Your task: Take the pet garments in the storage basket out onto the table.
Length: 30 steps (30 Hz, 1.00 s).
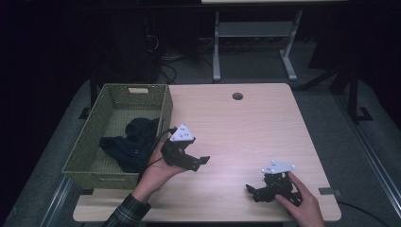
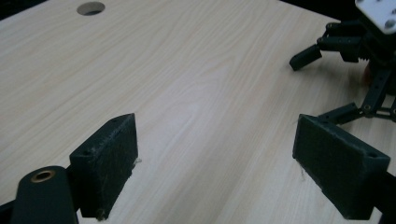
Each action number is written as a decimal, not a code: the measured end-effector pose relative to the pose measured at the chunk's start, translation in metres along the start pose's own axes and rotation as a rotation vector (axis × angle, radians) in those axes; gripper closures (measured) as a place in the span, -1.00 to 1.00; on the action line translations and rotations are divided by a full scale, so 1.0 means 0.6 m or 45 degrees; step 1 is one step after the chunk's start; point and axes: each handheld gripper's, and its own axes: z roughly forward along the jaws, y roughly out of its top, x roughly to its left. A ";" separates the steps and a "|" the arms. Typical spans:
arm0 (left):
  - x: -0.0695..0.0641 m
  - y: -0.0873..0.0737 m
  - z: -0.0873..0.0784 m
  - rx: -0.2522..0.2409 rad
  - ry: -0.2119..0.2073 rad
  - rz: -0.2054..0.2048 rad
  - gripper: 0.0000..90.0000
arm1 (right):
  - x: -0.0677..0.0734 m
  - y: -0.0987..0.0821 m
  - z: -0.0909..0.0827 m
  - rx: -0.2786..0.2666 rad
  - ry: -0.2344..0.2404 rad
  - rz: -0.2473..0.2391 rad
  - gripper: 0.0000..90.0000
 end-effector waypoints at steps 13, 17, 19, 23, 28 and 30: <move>0.020 0.013 -0.020 0.010 0.006 -0.027 -0.70 | 0.000 0.000 0.000 0.000 0.001 -0.001 -1.00; 0.027 0.012 -0.027 0.005 0.017 -0.034 -0.70 | 0.000 0.000 0.000 0.001 0.001 -0.001 -1.00; 0.032 0.011 -0.033 -0.003 0.028 -0.045 -0.70 | 0.000 0.000 0.000 0.001 0.001 -0.001 -1.00; 0.041 0.009 -0.044 -0.018 0.044 -0.059 -0.69 | 0.000 0.000 0.000 0.001 0.001 -0.002 -1.00; 0.056 0.008 -0.061 -0.029 0.066 -0.073 -0.69 | 0.000 0.000 0.000 0.001 0.001 -0.002 -1.00; 0.065 0.009 -0.067 -0.032 0.066 -0.080 -0.69 | 0.000 0.000 0.000 0.001 0.002 -0.003 -1.00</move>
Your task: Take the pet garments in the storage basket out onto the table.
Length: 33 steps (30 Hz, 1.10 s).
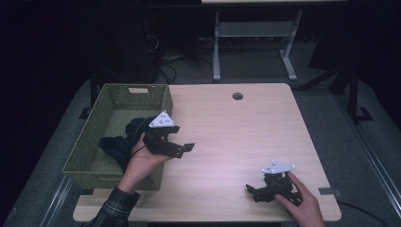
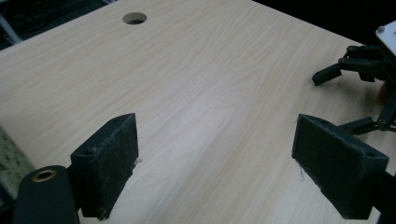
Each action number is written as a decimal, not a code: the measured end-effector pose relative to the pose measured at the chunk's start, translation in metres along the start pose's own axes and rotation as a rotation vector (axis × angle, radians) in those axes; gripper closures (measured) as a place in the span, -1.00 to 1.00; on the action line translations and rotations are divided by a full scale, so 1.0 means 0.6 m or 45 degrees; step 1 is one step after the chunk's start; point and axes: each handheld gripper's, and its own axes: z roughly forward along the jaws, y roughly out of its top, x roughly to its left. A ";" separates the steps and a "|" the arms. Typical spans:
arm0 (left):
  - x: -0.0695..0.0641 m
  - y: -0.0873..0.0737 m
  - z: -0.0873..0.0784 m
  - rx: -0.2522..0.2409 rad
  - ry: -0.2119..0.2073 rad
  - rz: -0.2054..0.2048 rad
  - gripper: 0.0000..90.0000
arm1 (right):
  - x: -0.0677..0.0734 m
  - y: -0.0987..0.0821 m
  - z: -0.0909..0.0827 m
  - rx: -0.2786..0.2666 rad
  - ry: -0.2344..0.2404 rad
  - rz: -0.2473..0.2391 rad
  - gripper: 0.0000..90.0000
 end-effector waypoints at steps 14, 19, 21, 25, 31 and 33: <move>0.041 0.010 -0.016 0.004 0.029 -0.012 -0.69 | 0.000 0.000 0.000 0.000 0.004 0.003 -1.00; 0.058 0.001 -0.024 0.002 0.053 -0.033 -0.69 | 0.000 0.000 0.000 0.000 0.004 0.001 -1.00; 0.064 -0.002 -0.029 0.003 0.069 -0.040 -0.69 | 0.000 0.000 0.000 0.001 0.004 0.003 -1.00; 0.074 -0.006 -0.036 -0.002 0.092 -0.053 -0.69 | 0.000 0.000 0.000 0.001 0.004 0.002 -1.00; 0.092 -0.014 -0.052 -0.004 0.131 -0.069 -0.69 | 0.000 0.000 0.000 0.002 0.004 -0.001 -1.00; 0.100 -0.018 -0.060 -0.011 0.154 -0.084 -0.69 | 0.000 0.000 0.000 0.001 0.004 0.002 -1.00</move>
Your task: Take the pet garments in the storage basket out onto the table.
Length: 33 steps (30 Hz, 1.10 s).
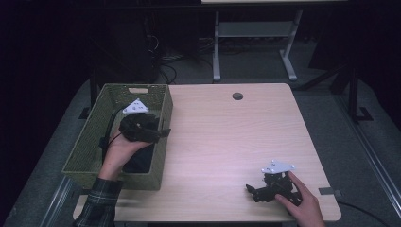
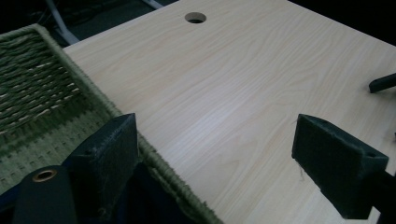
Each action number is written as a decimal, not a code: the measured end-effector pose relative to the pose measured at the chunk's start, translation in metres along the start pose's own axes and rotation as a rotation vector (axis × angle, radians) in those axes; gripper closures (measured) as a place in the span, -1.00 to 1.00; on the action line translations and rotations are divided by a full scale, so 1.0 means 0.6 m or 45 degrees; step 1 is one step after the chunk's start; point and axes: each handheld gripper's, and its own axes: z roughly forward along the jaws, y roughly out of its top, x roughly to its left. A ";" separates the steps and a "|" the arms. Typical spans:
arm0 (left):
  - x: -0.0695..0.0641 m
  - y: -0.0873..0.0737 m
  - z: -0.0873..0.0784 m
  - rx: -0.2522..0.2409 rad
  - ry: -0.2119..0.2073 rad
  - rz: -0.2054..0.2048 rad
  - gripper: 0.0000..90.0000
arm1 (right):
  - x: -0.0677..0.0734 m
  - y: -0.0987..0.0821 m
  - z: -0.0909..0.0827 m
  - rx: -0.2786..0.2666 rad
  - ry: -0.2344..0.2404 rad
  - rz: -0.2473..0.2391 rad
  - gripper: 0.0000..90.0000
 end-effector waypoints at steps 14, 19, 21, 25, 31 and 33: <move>0.041 -0.021 -0.020 0.021 0.101 -0.047 -0.69 | 0.000 0.000 0.000 0.000 0.000 0.000 -1.00; 0.059 -0.031 -0.030 0.020 0.135 -0.065 -0.68 | 0.000 0.000 0.000 0.000 0.000 0.001 -1.00; 0.062 -0.033 -0.032 0.020 0.144 -0.071 -0.68 | 0.000 0.000 0.000 0.000 0.000 0.001 -1.00; 0.075 -0.042 -0.036 0.040 0.170 -0.081 -0.68 | 0.000 0.000 0.000 0.000 0.000 0.001 -1.00; 0.091 -0.057 -0.033 0.077 0.185 -0.100 -0.65 | 0.000 0.000 0.000 0.000 -0.001 0.001 -1.00; 0.092 -0.060 -0.030 0.095 0.185 -0.101 -0.65 | 0.000 0.000 0.000 -0.002 -0.001 -0.004 -1.00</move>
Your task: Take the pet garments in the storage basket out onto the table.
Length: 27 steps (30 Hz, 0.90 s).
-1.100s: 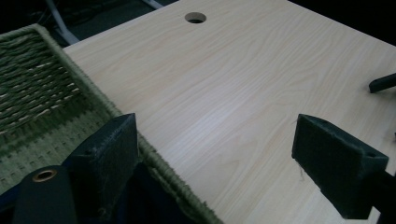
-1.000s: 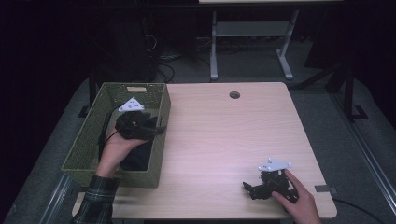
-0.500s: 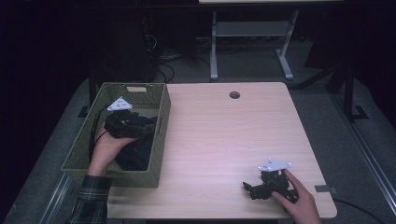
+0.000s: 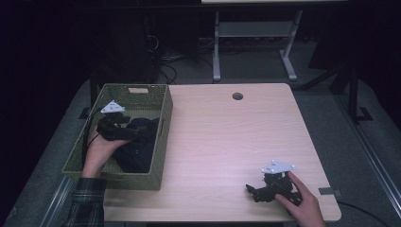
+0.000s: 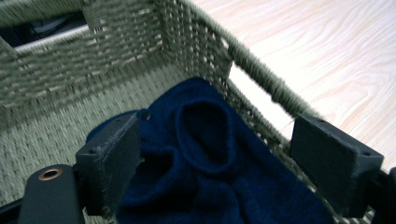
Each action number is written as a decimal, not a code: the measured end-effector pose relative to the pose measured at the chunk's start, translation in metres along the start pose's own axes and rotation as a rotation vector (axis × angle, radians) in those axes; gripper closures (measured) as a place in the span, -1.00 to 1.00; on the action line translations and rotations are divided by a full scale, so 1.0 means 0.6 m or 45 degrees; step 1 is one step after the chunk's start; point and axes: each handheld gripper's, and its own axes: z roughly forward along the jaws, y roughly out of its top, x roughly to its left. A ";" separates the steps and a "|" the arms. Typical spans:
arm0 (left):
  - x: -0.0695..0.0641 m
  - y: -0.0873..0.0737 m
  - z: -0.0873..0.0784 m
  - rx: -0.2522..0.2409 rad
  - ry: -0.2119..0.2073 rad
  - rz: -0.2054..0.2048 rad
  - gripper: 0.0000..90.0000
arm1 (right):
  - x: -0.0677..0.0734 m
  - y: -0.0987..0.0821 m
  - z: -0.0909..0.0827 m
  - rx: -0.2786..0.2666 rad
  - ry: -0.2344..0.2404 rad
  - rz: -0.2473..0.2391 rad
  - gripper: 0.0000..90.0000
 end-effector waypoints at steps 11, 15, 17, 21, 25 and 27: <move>-0.004 -0.020 0.032 0.206 -0.042 0.001 -0.53 | 0.000 0.000 0.000 0.000 0.001 0.001 -1.00; -0.007 -0.027 0.043 0.280 -0.067 0.002 -0.49 | 0.000 0.000 0.000 0.001 0.000 0.003 -1.00; -0.007 -0.029 0.047 0.294 -0.068 0.003 -0.48 | 0.000 0.000 0.000 0.001 0.000 0.002 -1.00; -0.007 -0.035 0.057 0.323 -0.076 -0.005 -0.49 | 0.000 0.000 0.000 0.001 0.000 0.003 -1.00; -0.008 -0.042 0.071 0.385 -0.082 -0.002 -0.49 | 0.000 0.000 0.000 0.001 0.000 0.002 -1.00; -0.008 -0.046 0.078 0.424 -0.078 0.002 -0.49 | 0.000 0.000 0.000 0.001 0.000 0.002 -1.00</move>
